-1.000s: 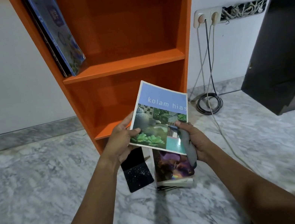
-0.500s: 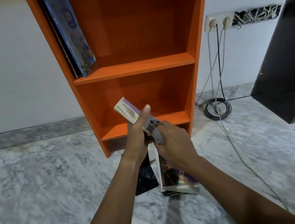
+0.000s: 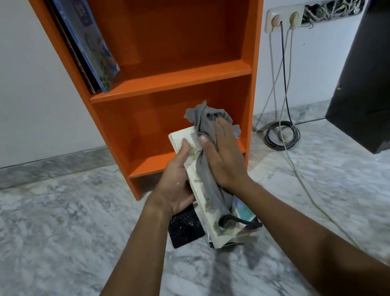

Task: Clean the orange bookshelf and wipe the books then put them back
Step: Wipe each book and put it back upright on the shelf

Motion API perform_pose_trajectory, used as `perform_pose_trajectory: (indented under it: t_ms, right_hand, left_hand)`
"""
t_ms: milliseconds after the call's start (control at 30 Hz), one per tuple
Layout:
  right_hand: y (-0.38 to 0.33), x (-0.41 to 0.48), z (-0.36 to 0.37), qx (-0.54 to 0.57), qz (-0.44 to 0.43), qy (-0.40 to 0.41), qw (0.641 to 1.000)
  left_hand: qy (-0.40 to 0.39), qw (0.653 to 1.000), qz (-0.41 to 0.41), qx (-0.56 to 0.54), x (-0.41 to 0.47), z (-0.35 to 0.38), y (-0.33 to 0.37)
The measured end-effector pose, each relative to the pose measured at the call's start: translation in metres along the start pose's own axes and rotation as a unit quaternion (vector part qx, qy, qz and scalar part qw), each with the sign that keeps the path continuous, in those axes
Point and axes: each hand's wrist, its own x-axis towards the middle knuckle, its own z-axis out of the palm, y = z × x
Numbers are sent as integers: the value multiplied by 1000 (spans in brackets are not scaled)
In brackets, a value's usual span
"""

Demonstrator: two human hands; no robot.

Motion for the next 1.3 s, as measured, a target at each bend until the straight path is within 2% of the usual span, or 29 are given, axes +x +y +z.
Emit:
perform_pose_trajectory:
  t_ms: [100, 167, 267, 367, 433, 500, 567, 633, 700, 733, 767, 800, 867, 1000, 1100, 1133, 1200, 1300]
  right_hand:
    - [3, 12, -14, 105, 135, 19, 985]
    - [15, 10, -23, 152, 210, -10, 966]
    - [37, -6, -21, 183, 271, -64, 943]
    - [39, -24, -14, 381, 383, -33, 841]
    - [33, -27, -16, 475, 402, -49, 781]
    - [25, -21, -21, 517, 393, -51, 759]
    - [19, -10, -27, 542, 373, -28, 753]
    - [11, -2, -34, 511, 331, -10, 793]
    - [7, 1, -37, 391, 241, -11, 888]
    - [10, 0, -35, 293, 186, -13, 938]
    - [14, -2, -31, 196, 129, -9, 972]
    - [19, -5, -24, 110, 79, -6, 991]
    - [16, -18, -9, -21, -26, -17, 999]
    - [12, -38, 11, -103, -170, -98, 975]
    - [9, -33, 12, -93, -159, -211, 960]
    - [9, -29, 13, -94, -148, -222, 959]
    - [6, -23, 11, -95, -137, -203, 965]
    - [2, -12, 9, -101, -148, -129, 975]
  left_hand:
    - [8, 999, 21, -30, -2, 0, -1]
    - [14, 996, 55, -64, -3, -5, 4]
    - [32, 987, 120, -99, -3, -17, 26]
    - [55, 980, 153, -112, -5, -27, 51]
    - [77, 976, 175, -104, -7, -26, 61]
    - [103, 973, 189, -78, -7, -24, 60]
    - [171, 970, 170, -35, -1, -29, 53]
    - [280, 951, 116, 56, 4, -36, 42]
    - [351, 921, 77, 153, 5, -35, 29]
    - [355, 914, 71, 181, 6, -32, 23]
    - [330, 923, 70, 185, 6, -24, 21]
    - [283, 941, 61, 176, 9, -18, 20]
    - [217, 971, 42, 95, 15, -11, 22]
    - [261, 963, 44, 49, 17, -23, 23]
    - [239, 970, 37, 7, 10, -21, 24]
    - [219, 975, 38, -5, 10, -20, 24]
    - [180, 982, 51, -8, 8, -15, 25]
    - [160, 985, 65, -2, -2, -8, 29]
